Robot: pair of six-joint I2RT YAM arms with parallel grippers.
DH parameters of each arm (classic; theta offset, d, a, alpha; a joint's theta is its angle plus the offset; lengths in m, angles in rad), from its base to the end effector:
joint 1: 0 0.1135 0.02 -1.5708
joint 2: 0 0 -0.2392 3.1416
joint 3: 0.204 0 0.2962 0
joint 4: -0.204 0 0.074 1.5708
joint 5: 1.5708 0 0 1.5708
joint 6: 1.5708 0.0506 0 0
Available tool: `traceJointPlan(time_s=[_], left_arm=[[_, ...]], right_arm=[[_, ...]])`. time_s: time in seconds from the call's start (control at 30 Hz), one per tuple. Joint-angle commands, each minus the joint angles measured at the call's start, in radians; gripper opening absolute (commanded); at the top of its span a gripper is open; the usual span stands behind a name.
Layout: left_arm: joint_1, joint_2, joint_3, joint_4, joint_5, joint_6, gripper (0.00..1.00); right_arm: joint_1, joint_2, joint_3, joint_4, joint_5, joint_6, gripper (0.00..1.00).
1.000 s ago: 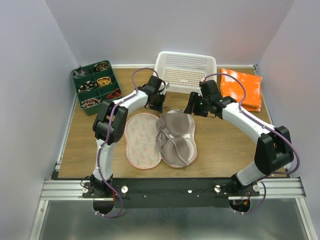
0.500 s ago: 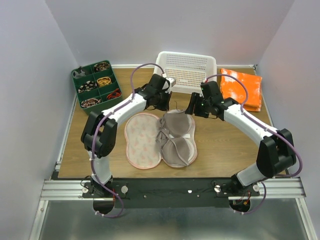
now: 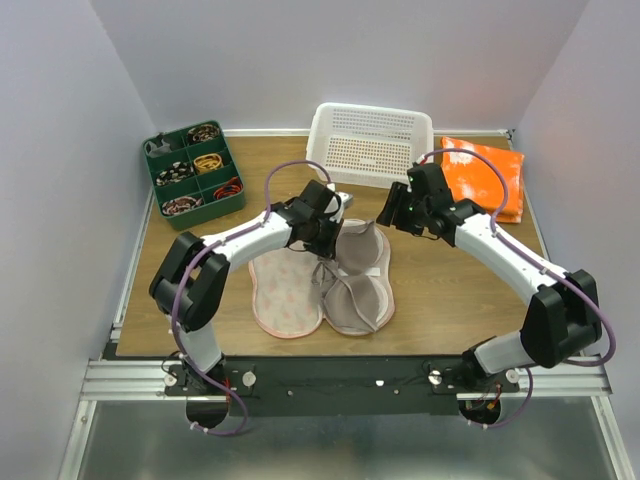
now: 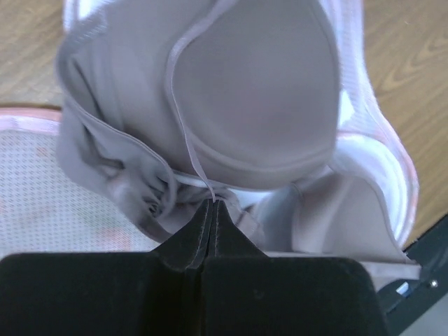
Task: Place the bra in the laundry bag and zip it closed
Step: Adjust the bra in the laundry bag.
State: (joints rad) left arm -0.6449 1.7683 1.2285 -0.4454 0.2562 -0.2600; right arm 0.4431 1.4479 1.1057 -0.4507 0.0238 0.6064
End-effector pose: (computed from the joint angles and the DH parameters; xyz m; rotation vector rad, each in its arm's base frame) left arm 0.3236 -0.2594 0.1480 0.6076 2.5802 -0.6559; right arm 0.3361 0.1582 0.2213 0.2088 2.4066 0.4711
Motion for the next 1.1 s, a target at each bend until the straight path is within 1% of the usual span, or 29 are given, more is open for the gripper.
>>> traceJointPlan(time_s=[0.0, 0.23, 0.37, 0.57, 0.6, 0.63, 0.7, 0.73, 0.77, 0.83, 0.9, 0.93, 1.0, 1.03, 1.07], left_arm=[[-0.025, -0.09, -0.018, 0.03, 0.04, -0.027, 0.0], [-0.03, -0.087, -0.037, -0.012, 0.023, -0.012, 0.0], [-0.032, -0.081, -0.037, -0.056, -0.014, -0.019, 0.0], [-0.035, -0.081, -0.052, -0.096, -0.008, -0.01, 0.01], [-0.036, -0.081, -0.053, -0.104, -0.008, -0.012, 0.03], [-0.038, -0.082, -0.055, -0.104, -0.003, -0.013, 0.16], [-0.038, -0.082, -0.057, -0.108, -0.003, -0.013, 0.2], [-0.039, -0.081, -0.054, -0.111, -0.006, -0.015, 0.27], [-0.038, -0.079, -0.049, -0.114, -0.006, -0.015, 0.3], [-0.039, -0.081, -0.046, -0.119, -0.011, -0.019, 0.32], [-0.041, -0.089, -0.052, -0.116, -0.006, -0.022, 0.39], [-0.041, -0.09, -0.053, -0.119, -0.006, -0.022, 0.45], [-0.041, -0.096, -0.052, -0.133, -0.023, -0.022, 0.51], [-0.041, -0.101, -0.053, -0.134, -0.028, -0.024, 0.59], [-0.041, -0.105, -0.057, -0.136, -0.034, -0.024, 0.62]], right_arm=[[-0.006, -0.001, -0.007, -0.011, 0.025, 0.013, 0.64], [-0.003, 0.019, -0.01, -0.013, -0.007, 0.006, 0.64], [-0.003, 0.016, -0.02, -0.009, -0.007, 0.001, 0.64], [-0.004, 0.022, -0.026, -0.005, -0.018, -0.003, 0.64], [-0.004, 0.023, -0.023, -0.008, -0.019, -0.004, 0.64], [-0.003, 0.023, -0.021, -0.006, -0.019, -0.004, 0.64], [-0.003, 0.023, -0.021, -0.003, -0.045, -0.008, 0.64], [-0.003, 0.025, -0.02, -0.006, -0.056, -0.01, 0.64], [-0.003, 0.025, -0.017, -0.006, -0.074, -0.025, 0.64], [-0.003, 0.025, -0.024, 0.006, -0.146, -0.034, 0.63], [-0.003, 0.02, -0.035, 0.012, -0.194, -0.034, 0.63], [-0.003, 0.016, -0.041, 0.015, -0.211, -0.037, 0.63], [-0.003, 0.009, -0.056, 0.009, -0.263, -0.049, 0.63], [-0.004, 0.006, -0.06, 0.006, -0.28, -0.054, 0.63], [0.0, 0.003, -0.075, 0.006, -0.303, -0.062, 0.63]])
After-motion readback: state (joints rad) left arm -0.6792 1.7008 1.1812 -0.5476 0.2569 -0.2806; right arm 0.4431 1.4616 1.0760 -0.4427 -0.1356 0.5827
